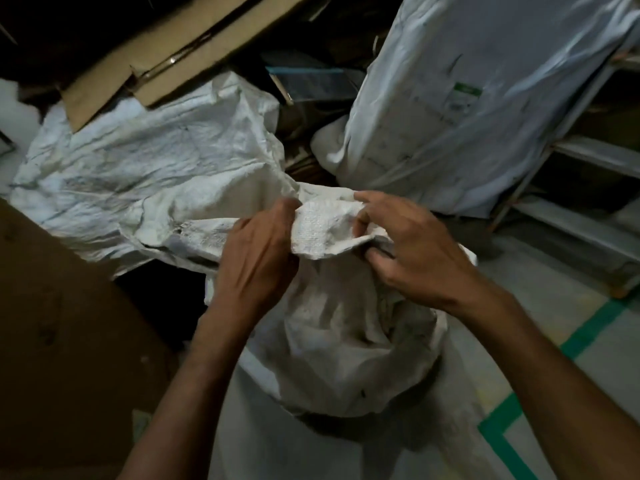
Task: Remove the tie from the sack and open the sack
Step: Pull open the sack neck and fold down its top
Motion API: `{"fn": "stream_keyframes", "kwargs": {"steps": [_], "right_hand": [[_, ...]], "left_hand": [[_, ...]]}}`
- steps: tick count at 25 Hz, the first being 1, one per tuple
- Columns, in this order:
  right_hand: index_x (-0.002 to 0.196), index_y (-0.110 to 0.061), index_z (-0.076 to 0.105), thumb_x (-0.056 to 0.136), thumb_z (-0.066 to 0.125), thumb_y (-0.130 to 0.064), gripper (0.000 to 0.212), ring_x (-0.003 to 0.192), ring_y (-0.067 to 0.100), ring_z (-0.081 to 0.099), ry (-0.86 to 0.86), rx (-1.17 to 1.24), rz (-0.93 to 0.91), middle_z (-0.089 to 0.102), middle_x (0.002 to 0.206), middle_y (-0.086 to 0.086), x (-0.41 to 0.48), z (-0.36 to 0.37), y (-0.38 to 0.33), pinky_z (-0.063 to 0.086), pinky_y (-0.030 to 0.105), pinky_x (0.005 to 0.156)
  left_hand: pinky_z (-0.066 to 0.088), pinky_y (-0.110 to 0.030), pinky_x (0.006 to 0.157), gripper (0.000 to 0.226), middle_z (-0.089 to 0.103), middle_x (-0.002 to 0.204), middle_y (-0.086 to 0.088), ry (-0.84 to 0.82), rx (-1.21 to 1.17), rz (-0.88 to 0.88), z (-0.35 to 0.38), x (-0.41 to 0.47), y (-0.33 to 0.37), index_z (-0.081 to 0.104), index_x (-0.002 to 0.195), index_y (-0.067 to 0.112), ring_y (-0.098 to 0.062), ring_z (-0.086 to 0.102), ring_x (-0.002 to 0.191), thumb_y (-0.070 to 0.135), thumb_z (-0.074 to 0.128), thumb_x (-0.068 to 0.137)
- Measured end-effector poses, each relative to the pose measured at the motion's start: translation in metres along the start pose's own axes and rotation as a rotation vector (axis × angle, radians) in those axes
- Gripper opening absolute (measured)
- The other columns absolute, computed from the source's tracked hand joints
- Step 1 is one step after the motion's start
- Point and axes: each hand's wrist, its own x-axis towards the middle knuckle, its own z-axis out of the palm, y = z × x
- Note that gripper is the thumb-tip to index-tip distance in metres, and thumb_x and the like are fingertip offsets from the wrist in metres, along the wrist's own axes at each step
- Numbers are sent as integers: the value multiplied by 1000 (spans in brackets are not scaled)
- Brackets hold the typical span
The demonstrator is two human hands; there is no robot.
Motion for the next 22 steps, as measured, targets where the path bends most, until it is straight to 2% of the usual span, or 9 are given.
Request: {"fn": "stream_keyframes", "kwargs": {"steps": [2,4,7,10,12,14,16,18,22], "right_hand": [[99,-26,60,76,69,-14,27,110,22,59,82,-71,-52,64,116,-5,1,5,5,49,44,90],[102,-26,57,75,72,-9,35,99,21,59,148,-101,-56,62,104,-5,-4,11,11,50,40,79],[120,-31,51,71,85,-13,62,91,12,65,84,65,54,64,101,-11,-5,8,17,54,33,73],[118,-29,67,64,96,-22,62,92,0,66,-81,189,31,69,104,-13,-12,-5,14,51,19,77],[121,-32,68,69,93,-42,59,103,-5,61,-247,175,60,64,117,-19,-16,-16,8,48,17,85],[125,-35,64,78,86,-42,53,110,2,60,-276,111,87,62,123,-17,-21,-20,6,51,26,92],[119,-34,65,81,78,-23,42,104,17,65,-37,-79,41,69,115,-7,-22,-12,4,54,38,87],[109,-27,68,78,69,-6,37,94,29,66,287,-305,-6,71,105,1,-29,14,-1,51,36,75],[93,-16,72,80,67,2,23,89,29,65,643,-388,-162,73,101,4,-58,64,-6,45,37,69]], "left_hand": [[33,-35,87,85,58,122,-5,-177,-121,31,8,-3,-4,39,145,20,-24,56,109,54,76,76],[32,-39,104,117,43,139,2,-427,-231,2,4,-8,-8,18,157,37,-15,42,125,92,58,61],[45,-44,110,89,49,142,5,-549,-454,29,-11,-7,-14,28,156,47,-15,50,130,80,60,79],[55,-44,91,56,67,121,7,-211,-293,160,-11,-13,-13,61,136,33,-13,63,109,49,78,85],[53,-36,74,43,69,112,6,4,-135,183,-11,-15,-5,67,123,28,-14,63,95,43,79,85],[41,-28,57,33,68,108,1,164,28,164,-10,-20,5,64,115,23,-16,61,82,39,76,89],[39,-29,53,28,66,103,-7,277,184,186,-3,-30,16,61,111,16,-25,61,77,34,72,93],[45,-36,57,31,60,108,-10,301,207,202,8,-42,23,59,111,13,-28,62,84,33,71,91],[51,-39,84,45,53,139,6,-279,-205,38,2,-62,22,52,114,27,-15,62,101,59,66,86]]}}
